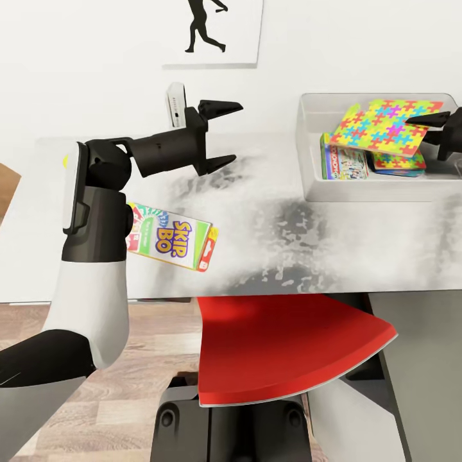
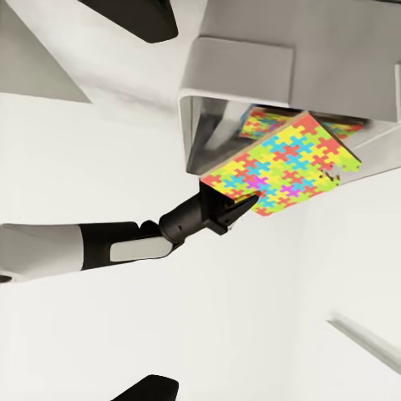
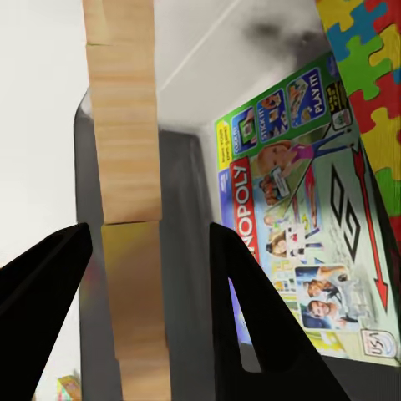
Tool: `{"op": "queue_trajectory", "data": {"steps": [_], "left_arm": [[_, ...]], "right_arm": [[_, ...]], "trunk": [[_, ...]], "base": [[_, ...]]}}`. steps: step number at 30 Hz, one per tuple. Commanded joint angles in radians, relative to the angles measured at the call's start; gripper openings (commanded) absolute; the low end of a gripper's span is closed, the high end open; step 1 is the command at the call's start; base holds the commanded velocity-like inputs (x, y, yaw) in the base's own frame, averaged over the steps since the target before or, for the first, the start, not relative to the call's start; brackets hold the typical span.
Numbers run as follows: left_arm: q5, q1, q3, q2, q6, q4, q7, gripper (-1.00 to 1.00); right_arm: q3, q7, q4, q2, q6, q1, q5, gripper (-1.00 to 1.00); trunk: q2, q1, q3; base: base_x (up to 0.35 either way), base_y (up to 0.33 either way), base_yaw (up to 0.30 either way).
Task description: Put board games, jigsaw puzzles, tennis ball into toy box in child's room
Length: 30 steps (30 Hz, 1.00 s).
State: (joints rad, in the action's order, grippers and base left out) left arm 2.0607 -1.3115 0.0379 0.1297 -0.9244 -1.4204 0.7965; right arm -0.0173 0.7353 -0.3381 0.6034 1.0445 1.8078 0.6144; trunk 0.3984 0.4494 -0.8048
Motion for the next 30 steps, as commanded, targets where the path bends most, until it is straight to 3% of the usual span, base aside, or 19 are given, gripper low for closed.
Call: {"op": "queue_trajectory", "data": {"steps": [1,9,30], "left_arm": [[0.009,-0.001,-0.001,0.001,-0.001,0.0,0.01,1.0],[0.009,-0.002,-0.001,0.002,-0.001,0.0,0.01,1.0],[0.009,-0.002,-0.001,0.002,-0.001,0.0,0.011,1.0]], "right_arm": [[0.005,-0.006,0.001,0.0,0.003,0.001,-0.003,-1.0],[0.025,-0.047,0.0,-0.001,0.003,0.0,-0.003,-1.0],[0.031,-0.063,0.001,-0.012,0.003,-0.008,-0.002,-1.0]], "trunk": [[0.002,0.001,-0.001],[0.002,0.001,-0.001],[0.002,0.001,-0.001]], "base": [[0.0,0.0,0.0],[0.0,0.0,0.0],[0.0,0.0,0.0]]}}
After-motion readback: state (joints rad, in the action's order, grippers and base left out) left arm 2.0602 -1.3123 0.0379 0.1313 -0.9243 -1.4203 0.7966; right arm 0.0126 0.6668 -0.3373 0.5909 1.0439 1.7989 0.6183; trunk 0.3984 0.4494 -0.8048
